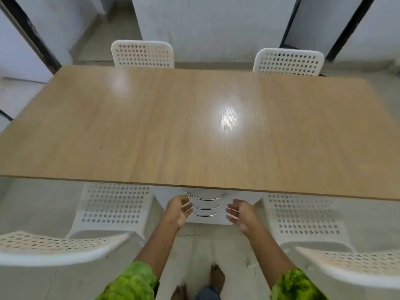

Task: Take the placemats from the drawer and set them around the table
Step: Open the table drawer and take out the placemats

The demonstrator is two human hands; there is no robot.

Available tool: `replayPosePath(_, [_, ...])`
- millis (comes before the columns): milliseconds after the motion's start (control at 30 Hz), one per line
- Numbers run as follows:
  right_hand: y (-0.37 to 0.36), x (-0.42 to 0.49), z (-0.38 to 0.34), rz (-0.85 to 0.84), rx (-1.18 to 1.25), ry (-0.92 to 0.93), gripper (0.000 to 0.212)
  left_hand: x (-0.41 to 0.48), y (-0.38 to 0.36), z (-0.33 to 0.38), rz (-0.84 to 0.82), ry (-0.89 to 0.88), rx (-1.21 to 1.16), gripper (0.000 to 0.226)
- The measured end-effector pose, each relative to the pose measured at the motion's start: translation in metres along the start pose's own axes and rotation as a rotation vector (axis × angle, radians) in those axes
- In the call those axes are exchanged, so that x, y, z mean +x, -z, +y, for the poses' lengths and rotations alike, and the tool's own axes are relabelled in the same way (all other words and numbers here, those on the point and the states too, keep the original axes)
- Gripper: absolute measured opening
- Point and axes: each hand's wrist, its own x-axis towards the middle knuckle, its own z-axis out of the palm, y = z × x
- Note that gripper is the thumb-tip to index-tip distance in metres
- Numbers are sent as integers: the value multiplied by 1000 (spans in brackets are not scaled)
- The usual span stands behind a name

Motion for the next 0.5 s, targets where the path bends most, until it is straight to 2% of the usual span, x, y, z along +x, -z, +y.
replayPosePath(100, [-8, 17, -3, -19, 35, -62, 17, 16, -9, 0, -25, 60, -58, 26])
replayPosePath(200, [-21, 22, -4, -55, 109, -125, 26, 20, -16, -3, -19, 113, -57, 26])
replayPosePath(500, [-19, 5, 19, -2, 106, -118, 33, 4, 2, -17, -13, 139, -148, 31])
